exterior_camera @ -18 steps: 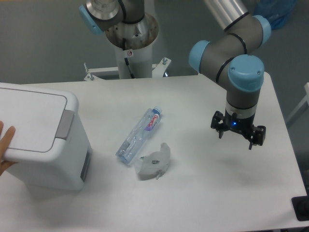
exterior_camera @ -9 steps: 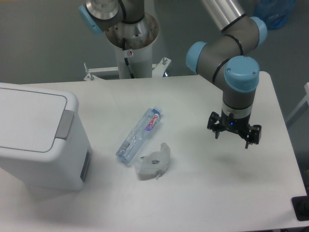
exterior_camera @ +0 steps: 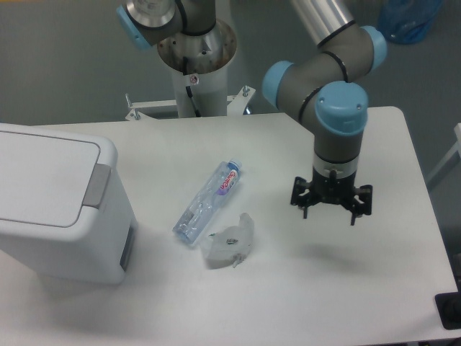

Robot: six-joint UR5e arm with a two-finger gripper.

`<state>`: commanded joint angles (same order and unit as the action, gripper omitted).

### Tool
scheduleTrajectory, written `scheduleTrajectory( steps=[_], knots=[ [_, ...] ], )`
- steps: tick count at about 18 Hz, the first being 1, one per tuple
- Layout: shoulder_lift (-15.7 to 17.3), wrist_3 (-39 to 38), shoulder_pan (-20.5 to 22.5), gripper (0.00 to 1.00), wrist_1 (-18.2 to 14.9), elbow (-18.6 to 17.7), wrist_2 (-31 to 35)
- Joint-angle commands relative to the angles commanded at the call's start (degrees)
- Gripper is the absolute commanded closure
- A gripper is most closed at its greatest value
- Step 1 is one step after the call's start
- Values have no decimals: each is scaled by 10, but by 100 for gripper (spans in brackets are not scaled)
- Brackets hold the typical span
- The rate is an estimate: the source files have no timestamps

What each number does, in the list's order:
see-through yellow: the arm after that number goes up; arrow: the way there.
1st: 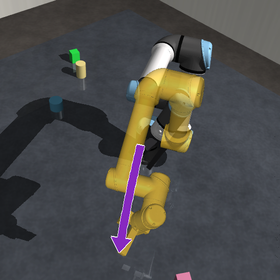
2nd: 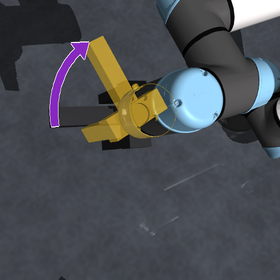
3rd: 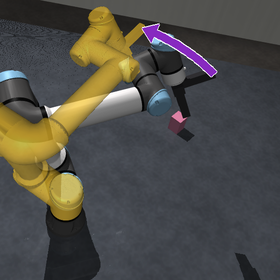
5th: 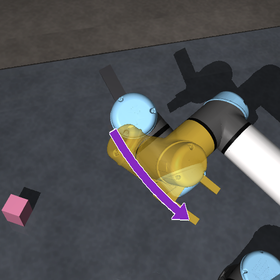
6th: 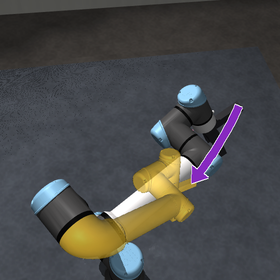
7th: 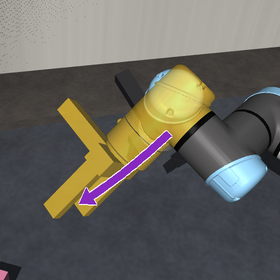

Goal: Open the trash can
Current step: 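Swing the gripper over to the trash can lid edge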

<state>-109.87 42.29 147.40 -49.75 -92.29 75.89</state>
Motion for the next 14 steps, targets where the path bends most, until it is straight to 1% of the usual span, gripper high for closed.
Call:
scheduleTrajectory(
  steps=[1,2,5,8,10,12,14],
  knots=[
    [10,-19,-1,0,0,0,-28],
    [16,-39,-11,0,0,1,-45],
    [28,-93,-51,0,0,25,-56],
    [50,-148,-84,0,0,34,-86],
    [70,-165,-109,0,0,33,-106],
    [85,-169,-128,0,0,26,-111],
    [91,-171,-148,0,0,19,-111]
  ],
)
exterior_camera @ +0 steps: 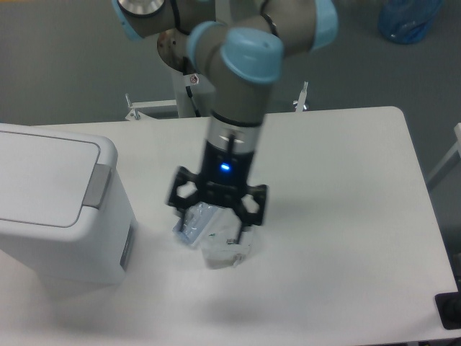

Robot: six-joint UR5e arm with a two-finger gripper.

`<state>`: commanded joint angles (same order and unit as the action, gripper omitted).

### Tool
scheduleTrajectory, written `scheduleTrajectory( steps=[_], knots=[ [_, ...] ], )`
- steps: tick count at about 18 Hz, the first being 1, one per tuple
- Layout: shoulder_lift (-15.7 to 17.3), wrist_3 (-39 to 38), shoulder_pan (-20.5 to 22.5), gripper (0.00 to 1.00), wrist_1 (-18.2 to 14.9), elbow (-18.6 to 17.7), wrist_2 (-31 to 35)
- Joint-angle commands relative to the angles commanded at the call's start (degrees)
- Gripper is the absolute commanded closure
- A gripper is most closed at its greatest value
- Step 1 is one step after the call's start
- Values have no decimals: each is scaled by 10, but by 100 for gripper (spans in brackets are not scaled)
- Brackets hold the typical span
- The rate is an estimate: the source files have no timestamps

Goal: Open the trash can
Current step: 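Swing the gripper over to the trash can lid edge, then push the white trash can lid open with the gripper fingers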

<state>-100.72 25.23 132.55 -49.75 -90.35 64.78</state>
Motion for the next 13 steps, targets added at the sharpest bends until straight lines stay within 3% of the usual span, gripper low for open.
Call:
scheduleTrajectory(
  steps=[3,8,13],
  knots=[
    [20,-12,-23,0,0,-25,0],
    [57,-13,-26,0,0,-58,0],
    [59,-35,-30,0,0,-61,0]
  ],
)
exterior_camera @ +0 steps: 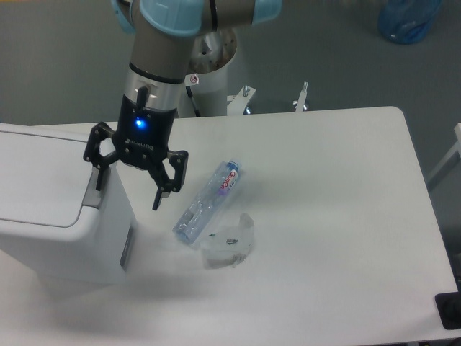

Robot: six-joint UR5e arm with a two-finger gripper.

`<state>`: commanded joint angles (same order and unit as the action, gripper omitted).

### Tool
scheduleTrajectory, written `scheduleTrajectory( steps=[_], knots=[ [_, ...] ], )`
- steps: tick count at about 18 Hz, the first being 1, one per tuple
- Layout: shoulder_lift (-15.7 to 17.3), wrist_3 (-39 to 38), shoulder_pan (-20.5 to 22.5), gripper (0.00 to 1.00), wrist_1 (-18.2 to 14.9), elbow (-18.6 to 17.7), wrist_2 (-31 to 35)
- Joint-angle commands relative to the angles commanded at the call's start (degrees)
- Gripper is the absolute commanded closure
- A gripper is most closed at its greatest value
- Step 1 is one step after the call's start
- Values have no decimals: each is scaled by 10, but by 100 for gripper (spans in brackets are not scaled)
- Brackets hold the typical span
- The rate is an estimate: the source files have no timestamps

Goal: Open the trash can
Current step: 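Push the white trash can lid open with the gripper fingers, then withdraw the gripper from the open trash can toward the bottle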

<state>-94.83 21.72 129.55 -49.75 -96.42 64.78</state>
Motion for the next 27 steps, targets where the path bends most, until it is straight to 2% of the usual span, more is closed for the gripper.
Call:
scheduleTrajectory(
  steps=[8,21,27],
  knots=[
    [-17,-1,-6,0,4,2,5],
    [-10,-2,-3,0,9,18,4],
    [-16,7,52,0,20,24,11]
  ],
)
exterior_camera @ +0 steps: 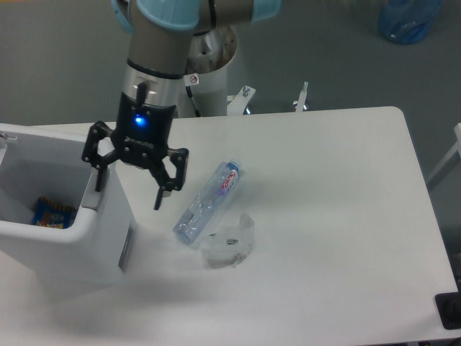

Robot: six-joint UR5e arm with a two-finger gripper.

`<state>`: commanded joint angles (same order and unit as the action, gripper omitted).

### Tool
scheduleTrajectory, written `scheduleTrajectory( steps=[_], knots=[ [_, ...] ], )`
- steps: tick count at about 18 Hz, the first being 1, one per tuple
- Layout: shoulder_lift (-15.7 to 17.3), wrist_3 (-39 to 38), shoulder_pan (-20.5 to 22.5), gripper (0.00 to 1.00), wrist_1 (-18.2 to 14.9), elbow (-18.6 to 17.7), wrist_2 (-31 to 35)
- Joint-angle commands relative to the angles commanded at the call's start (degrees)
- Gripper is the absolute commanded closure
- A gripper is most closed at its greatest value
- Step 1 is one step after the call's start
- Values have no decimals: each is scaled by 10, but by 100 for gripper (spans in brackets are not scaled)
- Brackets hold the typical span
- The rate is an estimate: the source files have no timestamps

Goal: Open the trash can
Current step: 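Withdraw the gripper from the open trash can toward the bottle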

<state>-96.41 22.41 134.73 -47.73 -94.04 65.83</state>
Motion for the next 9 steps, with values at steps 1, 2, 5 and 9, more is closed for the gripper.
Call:
scheduleTrajectory(
  steps=[1,2,5,9],
  knots=[
    [-2,9,17,0,0,-6,13],
    [-1,27,36,0,0,-12,35],
    [-4,140,69,0,0,-11,71],
    [-28,278,88,0,-3,-11,134]
  ],
)
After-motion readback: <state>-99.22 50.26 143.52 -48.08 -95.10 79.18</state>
